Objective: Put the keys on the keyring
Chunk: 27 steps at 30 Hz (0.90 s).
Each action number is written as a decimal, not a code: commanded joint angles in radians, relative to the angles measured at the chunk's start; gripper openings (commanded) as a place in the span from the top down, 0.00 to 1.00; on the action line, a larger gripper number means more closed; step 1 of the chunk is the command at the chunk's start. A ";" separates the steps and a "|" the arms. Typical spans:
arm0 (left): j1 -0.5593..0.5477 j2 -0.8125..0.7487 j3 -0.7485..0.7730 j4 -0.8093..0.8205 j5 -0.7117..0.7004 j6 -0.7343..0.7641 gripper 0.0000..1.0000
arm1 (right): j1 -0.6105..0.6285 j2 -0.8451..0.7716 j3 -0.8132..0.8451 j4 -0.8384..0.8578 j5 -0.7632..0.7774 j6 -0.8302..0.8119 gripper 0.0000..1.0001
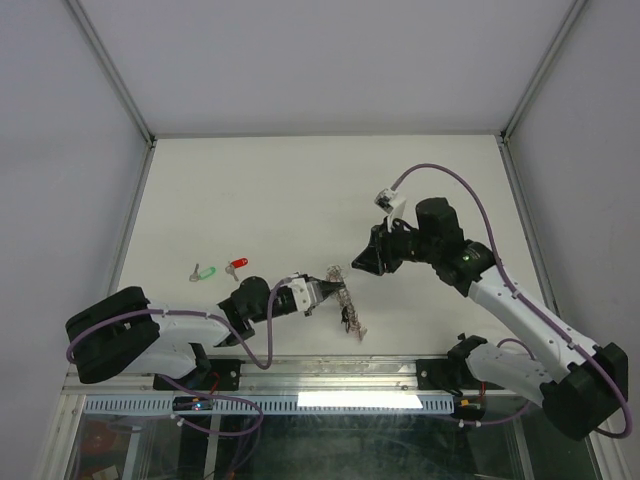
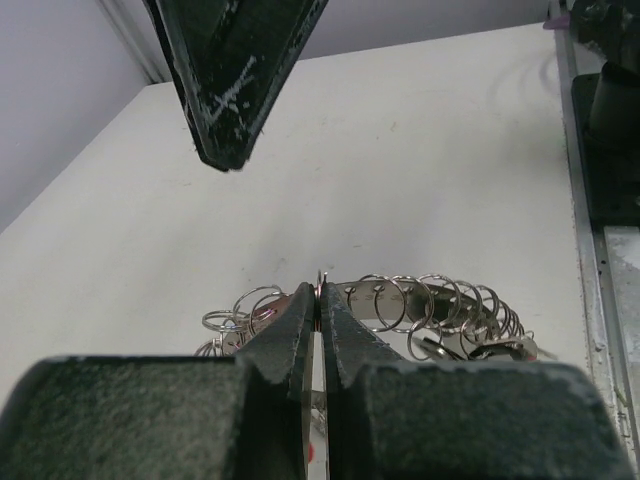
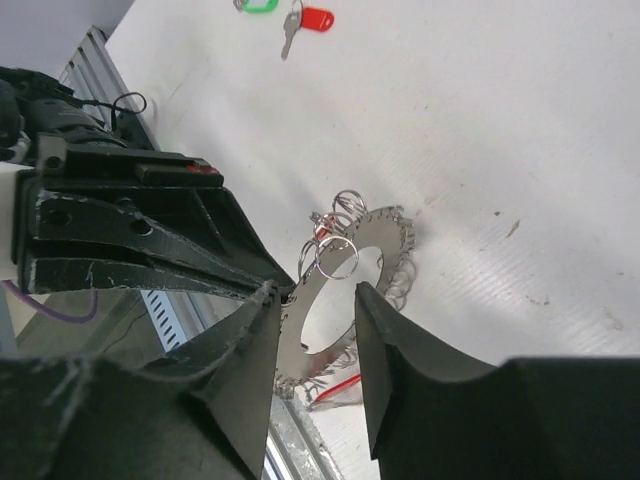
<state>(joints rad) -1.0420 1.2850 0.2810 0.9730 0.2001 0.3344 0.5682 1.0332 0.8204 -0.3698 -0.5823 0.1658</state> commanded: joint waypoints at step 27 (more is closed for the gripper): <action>-0.006 -0.161 -0.122 0.374 -0.005 -0.259 1.00 | 0.005 -0.365 -0.210 0.465 -0.171 -0.222 0.52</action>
<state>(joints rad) -1.0420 1.1790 0.1520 1.3136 0.1879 0.1051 0.5682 0.6838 0.6094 0.0101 -0.5957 0.0738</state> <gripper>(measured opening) 0.007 0.492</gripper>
